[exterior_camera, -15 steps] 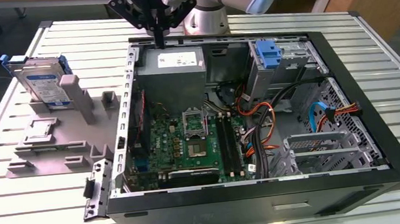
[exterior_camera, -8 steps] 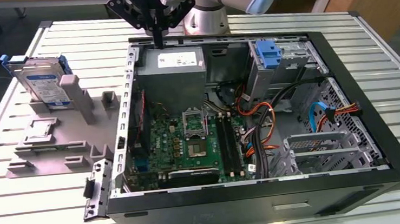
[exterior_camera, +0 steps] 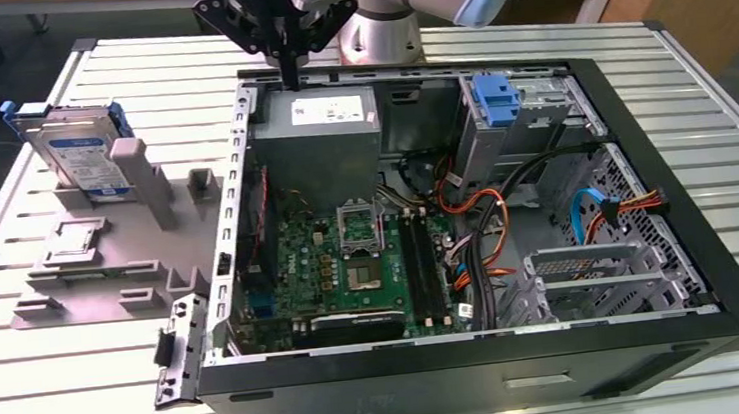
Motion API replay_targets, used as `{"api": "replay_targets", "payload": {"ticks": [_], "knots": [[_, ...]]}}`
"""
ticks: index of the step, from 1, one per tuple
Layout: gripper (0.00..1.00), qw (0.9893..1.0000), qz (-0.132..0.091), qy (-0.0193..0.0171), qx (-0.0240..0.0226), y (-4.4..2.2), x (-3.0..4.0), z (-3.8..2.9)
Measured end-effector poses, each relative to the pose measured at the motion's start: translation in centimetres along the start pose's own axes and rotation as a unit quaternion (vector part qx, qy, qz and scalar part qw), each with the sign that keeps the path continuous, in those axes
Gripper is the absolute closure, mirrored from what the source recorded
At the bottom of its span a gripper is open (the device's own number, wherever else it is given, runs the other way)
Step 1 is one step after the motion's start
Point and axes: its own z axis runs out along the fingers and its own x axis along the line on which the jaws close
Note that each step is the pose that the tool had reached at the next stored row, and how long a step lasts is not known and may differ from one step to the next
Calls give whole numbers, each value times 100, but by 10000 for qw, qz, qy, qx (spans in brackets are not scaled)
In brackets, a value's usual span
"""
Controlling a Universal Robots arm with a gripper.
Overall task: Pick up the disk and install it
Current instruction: 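Reach for the disk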
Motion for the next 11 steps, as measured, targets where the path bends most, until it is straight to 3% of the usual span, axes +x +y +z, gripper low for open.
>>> {"api": "replay_targets", "payload": {"ticks": [11], "knots": [[90, 10000, 0, 0, 0, -4, 48, 2]]}}
